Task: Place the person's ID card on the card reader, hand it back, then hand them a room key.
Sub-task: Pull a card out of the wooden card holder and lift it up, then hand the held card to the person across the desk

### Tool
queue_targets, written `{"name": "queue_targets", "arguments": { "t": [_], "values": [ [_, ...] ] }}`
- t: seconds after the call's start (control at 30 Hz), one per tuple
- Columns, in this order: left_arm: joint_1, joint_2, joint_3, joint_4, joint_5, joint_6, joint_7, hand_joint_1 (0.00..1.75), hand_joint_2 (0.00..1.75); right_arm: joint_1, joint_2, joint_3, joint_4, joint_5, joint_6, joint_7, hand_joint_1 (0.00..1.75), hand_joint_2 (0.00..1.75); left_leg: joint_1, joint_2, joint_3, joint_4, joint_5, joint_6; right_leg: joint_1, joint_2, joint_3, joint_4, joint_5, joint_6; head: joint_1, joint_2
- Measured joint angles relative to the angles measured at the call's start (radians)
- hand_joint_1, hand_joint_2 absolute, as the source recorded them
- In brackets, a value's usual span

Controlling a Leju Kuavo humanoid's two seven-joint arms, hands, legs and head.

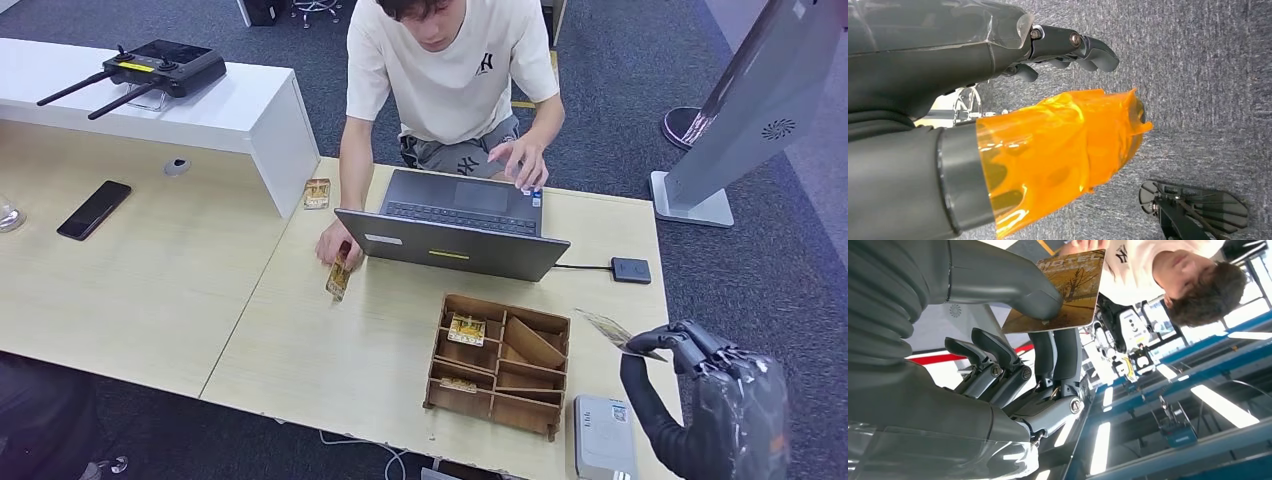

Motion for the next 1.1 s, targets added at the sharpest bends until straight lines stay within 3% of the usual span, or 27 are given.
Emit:
{"name": "queue_targets", "arguments": {
  "t": [0.27,0.47,0.67,0.9,1.1],
  "values": [
    [-0.005,0.001,-0.047,0.000,-0.017,0.042,0.000,0.00,0.00,0.094,0.000,-0.038,-0.061,-0.005,-0.063,-0.052,1.75,1.75,0.000,0.000,-0.001,0.000,0.000,0.001,0.000,0.000,0.000,0.000,0.000,0.000,0.000,0.000],
    [-0.009,0.003,-0.072,0.005,-0.056,0.060,-0.003,0.00,0.00,0.071,0.000,-0.043,-0.054,-0.005,-0.060,-0.076,1.75,1.75,0.000,0.001,-0.001,0.000,0.000,0.001,0.000,0.000,0.001,0.000,0.000,0.000,0.000,0.000],
    [-0.021,0.018,-0.101,0.061,-0.105,0.107,-0.016,0.00,0.00,-0.101,0.003,-0.022,0.038,-0.051,0.031,-0.069,1.75,1.75,0.000,0.003,0.000,0.000,0.001,0.001,0.000,0.002,0.001,0.000,0.002,0.000,0.000,0.000],
    [-0.074,0.059,-0.125,0.192,-0.130,0.178,-0.025,0.00,0.00,-0.381,0.047,0.058,0.234,-0.020,0.114,0.021,1.75,1.75,0.000,0.002,0.000,0.000,0.004,0.000,0.000,0.002,0.000,0.001,0.004,-0.001,0.000,0.000],
    [-0.090,0.093,-0.136,0.267,-0.136,0.197,-0.028,0.00,0.00,-0.514,0.086,0.111,0.349,0.014,0.143,0.076,1.75,1.75,0.000,0.002,-0.001,0.000,0.005,0.000,0.000,0.002,-0.001,0.002,0.004,-0.001,0.000,0.000]
  ]
}}
